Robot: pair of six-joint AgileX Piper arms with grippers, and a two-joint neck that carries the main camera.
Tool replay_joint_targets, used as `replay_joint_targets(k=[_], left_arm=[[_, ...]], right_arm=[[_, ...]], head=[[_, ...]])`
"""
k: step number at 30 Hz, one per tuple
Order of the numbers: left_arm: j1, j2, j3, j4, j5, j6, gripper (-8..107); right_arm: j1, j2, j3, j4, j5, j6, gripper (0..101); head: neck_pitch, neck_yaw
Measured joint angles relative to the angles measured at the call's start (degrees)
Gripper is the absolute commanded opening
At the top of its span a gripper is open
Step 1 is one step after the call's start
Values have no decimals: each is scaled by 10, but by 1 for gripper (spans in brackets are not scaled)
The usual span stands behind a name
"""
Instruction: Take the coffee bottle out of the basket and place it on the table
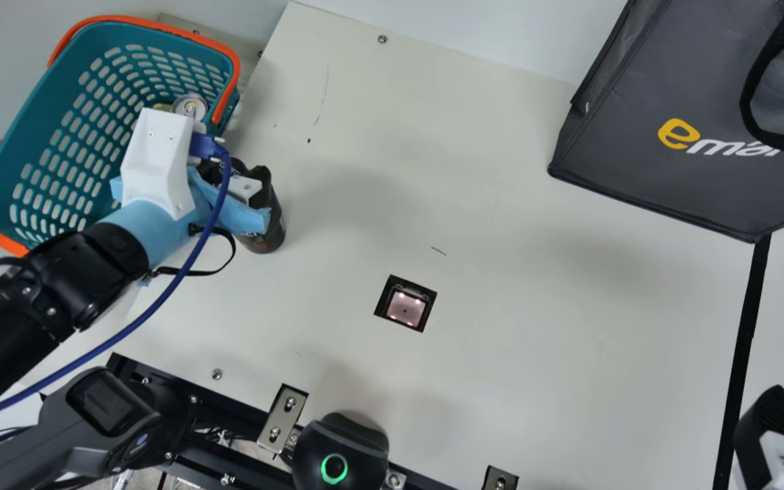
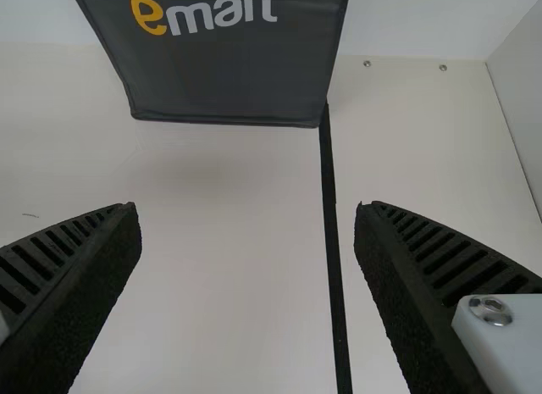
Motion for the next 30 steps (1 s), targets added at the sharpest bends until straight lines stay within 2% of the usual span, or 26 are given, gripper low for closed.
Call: replay_joint_targets(k=[19, 30], left_arm=[[-66, 12, -34, 67, 56, -112, 90], [-81, 8, -38, 80, 72, -130, 90]], right_arm=[[0, 0, 0, 0, 0, 0, 91], [0, 0, 0, 0, 0, 0, 91]], head=[[0, 1], [0, 1]])
